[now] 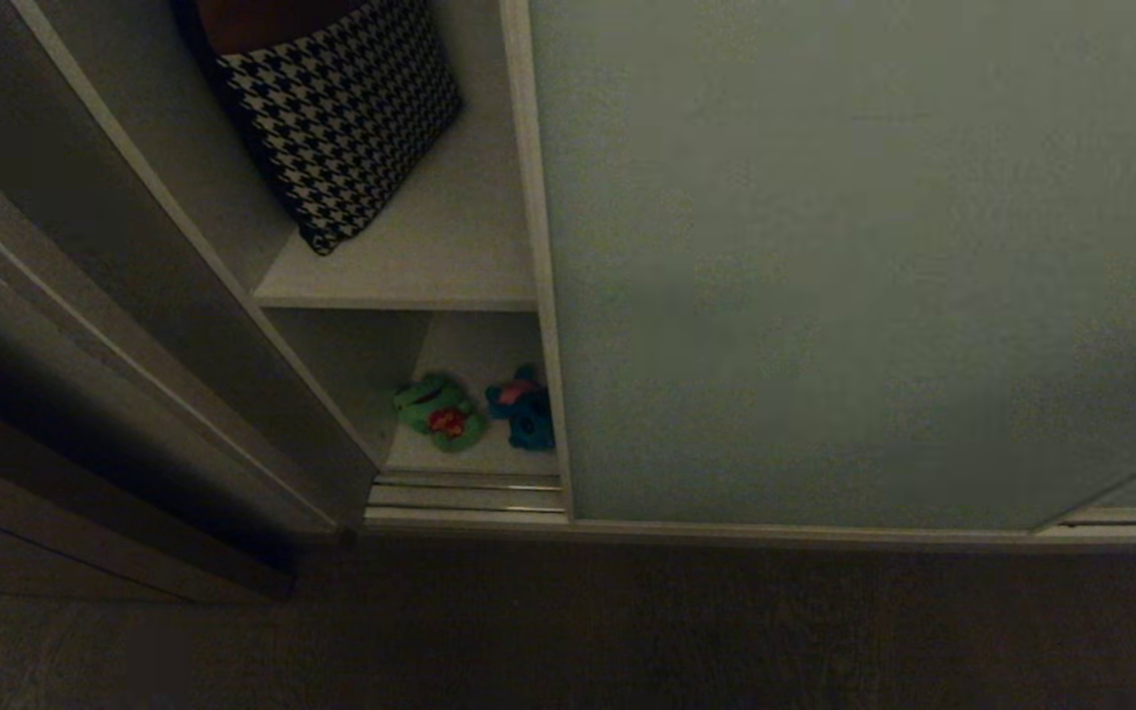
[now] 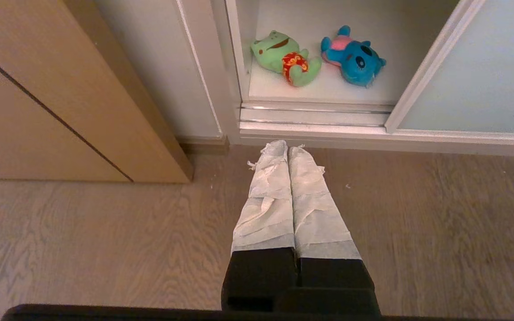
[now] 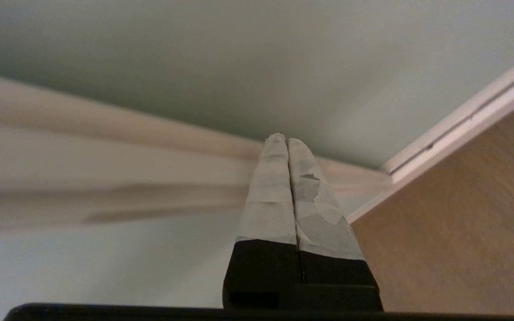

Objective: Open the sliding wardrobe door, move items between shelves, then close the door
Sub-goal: Close the door

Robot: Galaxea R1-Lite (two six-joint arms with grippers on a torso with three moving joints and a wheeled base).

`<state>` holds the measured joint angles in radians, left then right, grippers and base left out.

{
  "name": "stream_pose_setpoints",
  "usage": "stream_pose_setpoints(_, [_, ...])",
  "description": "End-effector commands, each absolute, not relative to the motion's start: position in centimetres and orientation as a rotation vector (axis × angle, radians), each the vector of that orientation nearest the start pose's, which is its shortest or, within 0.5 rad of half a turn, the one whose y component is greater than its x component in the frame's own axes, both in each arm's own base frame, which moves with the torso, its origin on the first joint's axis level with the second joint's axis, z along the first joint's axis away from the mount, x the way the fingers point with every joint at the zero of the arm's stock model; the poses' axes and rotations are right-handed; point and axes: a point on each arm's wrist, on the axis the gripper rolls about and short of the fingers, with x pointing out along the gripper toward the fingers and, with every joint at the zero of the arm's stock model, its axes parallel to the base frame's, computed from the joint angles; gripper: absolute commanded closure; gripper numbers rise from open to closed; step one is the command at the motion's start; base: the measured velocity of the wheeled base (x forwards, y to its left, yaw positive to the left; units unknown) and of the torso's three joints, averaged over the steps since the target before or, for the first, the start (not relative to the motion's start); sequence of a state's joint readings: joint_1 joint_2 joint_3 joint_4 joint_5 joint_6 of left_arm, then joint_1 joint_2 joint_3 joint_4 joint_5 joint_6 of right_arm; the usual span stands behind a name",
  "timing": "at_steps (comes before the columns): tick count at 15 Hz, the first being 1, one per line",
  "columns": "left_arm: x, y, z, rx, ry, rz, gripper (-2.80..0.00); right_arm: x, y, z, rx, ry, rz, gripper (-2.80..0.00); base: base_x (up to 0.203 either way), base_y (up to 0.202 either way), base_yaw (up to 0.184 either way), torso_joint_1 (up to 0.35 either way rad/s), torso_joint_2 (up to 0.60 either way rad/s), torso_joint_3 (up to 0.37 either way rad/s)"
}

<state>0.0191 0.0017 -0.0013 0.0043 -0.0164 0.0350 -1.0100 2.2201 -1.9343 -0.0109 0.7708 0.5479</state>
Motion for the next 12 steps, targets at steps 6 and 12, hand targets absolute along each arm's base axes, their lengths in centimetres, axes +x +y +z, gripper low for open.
stream_pose_setpoints(6, [-2.3,-0.1,7.6,0.035,0.006,0.002,0.0,27.6,-38.6,22.3,0.737,0.09,-0.307,0.0,0.0,0.0,0.0,0.0,0.0,0.0])
stream_pose_setpoints(12, [-2.3,-0.1,7.6,0.035,0.006,0.003,0.0,27.9,-36.8,23.2,0.739,0.103,-0.283,0.0,0.0,0.0,0.0,0.0,0.0,0.0])
